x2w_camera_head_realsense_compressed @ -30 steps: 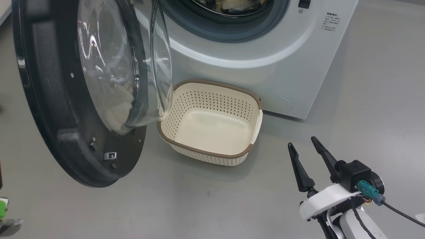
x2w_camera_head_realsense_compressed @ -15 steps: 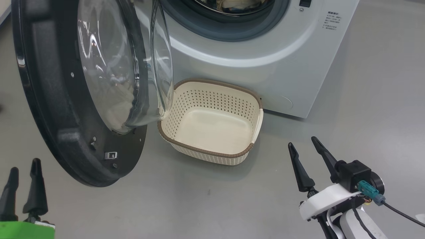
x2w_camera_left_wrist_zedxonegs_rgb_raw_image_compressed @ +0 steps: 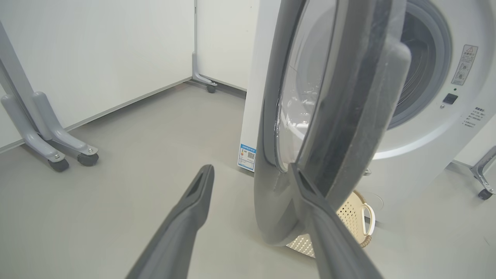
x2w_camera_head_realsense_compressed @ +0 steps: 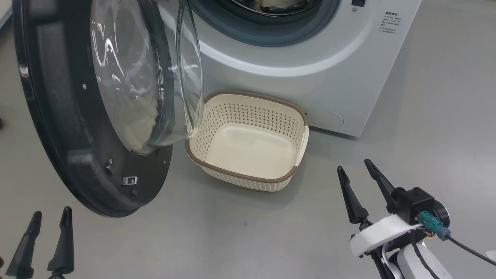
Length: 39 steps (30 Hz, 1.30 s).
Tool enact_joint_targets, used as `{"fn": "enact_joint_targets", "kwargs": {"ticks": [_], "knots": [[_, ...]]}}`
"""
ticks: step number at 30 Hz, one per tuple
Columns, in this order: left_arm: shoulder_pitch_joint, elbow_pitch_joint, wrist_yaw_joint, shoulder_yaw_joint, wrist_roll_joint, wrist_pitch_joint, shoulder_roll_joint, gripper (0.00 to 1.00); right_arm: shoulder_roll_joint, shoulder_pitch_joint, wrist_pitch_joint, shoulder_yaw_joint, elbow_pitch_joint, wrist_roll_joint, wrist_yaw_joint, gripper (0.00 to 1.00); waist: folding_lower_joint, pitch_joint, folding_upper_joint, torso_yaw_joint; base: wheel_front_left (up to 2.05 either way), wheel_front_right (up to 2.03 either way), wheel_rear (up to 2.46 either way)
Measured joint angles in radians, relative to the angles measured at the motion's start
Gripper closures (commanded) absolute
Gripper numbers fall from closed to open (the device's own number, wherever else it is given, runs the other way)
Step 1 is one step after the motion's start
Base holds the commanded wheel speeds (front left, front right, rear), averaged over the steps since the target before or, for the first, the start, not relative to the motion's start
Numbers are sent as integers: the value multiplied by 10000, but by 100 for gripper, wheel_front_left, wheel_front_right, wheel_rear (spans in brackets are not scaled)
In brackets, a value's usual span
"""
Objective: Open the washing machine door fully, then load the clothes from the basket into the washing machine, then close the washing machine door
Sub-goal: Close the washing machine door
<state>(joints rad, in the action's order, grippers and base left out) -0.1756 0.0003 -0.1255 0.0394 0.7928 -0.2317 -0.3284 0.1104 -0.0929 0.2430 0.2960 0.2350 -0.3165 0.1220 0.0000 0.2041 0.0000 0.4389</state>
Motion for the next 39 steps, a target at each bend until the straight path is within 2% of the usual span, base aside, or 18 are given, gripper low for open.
{"fn": "enact_joint_targets", "kwargs": {"ticks": [7,12,34,35,36,37,38,39], "knots": [[-95,435,-4,439,-433,-171,-311,0,15,0,0,-23,8,-4,0,0,0,33,0,18,0,0,0],[-96,650,-6,644,-460,-174,-322,0,19,-1,0,-23,17,-17,0,0,0,24,0,18,0,0,0],[-51,717,-25,90,-453,-174,-46,0,29,0,2,-4,69,-77,0,0,0,-135,0,30,0,0,0],[-39,717,-25,38,-437,-174,-19,13,27,0,2,-2,71,-77,0,0,0,-141,0,27,0,0,0],[-32,715,-25,17,-435,-174,-17,65,25,0,2,-2,73,-77,0,0,0,-147,0,25,0,0,0],[-19,708,-25,-36,-362,-174,13,96,25,0,2,0,79,-77,0,0,0,-153,0,22,0,0,0],[12,706,-25,-100,-230,-174,65,100,23,0,2,0,81,-77,0,0,0,-158,0,20,0,0,0],[42,715,-25,-115,-142,-174,94,100,21,0,2,4,81,-77,0,0,0,-162,0,17,0,0,0]]}}
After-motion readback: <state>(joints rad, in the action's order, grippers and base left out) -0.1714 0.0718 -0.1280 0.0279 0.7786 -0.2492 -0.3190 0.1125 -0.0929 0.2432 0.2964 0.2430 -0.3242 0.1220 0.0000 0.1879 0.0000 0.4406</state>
